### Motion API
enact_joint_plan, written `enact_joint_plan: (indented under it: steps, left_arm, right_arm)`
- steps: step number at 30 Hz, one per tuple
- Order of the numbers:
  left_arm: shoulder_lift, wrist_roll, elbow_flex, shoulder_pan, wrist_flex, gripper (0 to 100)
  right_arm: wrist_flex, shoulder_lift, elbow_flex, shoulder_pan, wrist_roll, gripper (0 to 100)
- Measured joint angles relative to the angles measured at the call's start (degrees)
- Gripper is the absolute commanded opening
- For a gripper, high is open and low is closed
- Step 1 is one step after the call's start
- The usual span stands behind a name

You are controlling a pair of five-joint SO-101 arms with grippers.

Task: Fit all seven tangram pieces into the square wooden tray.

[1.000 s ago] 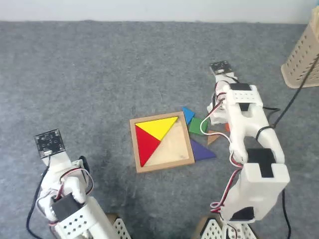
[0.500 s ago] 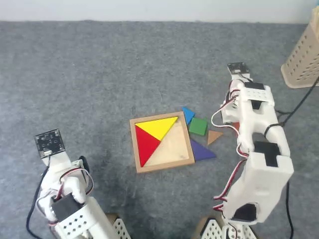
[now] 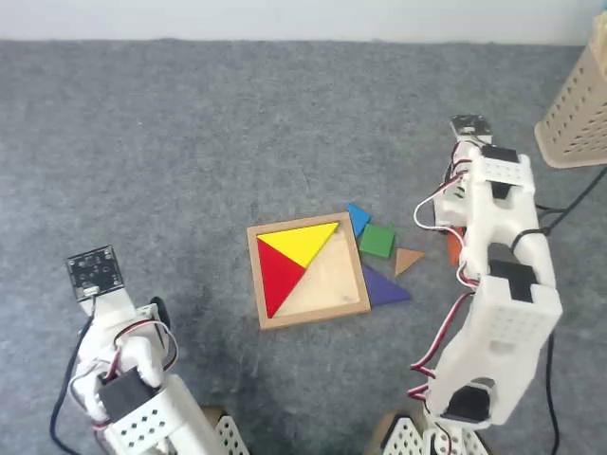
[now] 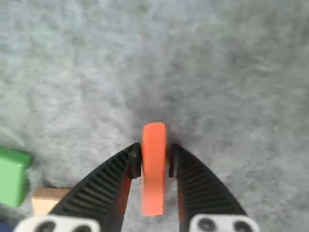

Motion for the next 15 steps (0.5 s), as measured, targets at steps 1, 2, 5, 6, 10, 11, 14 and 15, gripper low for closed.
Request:
enact_joint_plan:
  steps: [1, 2, 5, 6, 10, 11, 14, 15]
  left_arm:
    - [0.0, 0.0, 0.0, 0.0, 0.0, 23]
    - [0.0, 0.0, 0.0, 0.0, 0.0, 23]
    - [0.0, 0.0, 0.0, 0.0, 0.0, 23]
    - [0.0, 0.0, 0.0, 0.0, 0.0, 23]
    - [0.0, 0.0, 0.0, 0.0, 0.0, 23]
    - [0.0, 0.0, 0.0, 0.0, 0.0, 23]
    - [0.0, 0.0, 0.0, 0.0, 0.0, 23]
    - [0.0, 0.0, 0.0, 0.0, 0.0, 23]
  right_arm:
    - [0.8, 0.1, -0.9, 0.4, 0.0, 19.1]
    - [1.6, 0.1, -1.9, 0.6, 0.1, 21.0]
    - [5.8, 0.1, -5.4, 1.8, 2.7, 22.8]
    - [6.3, 0.1, -6.1, 2.1, 3.6, 22.8]
    - [7.8, 0.1, -6.9, 2.0, 5.1, 22.8]
    - [7.8, 0.1, -6.9, 2.0, 5.3, 22.8]
    - [8.1, 0.1, -6.9, 2.4, 5.3, 22.8]
    - [8.3, 0.1, -6.9, 2.4, 5.3, 22.8]
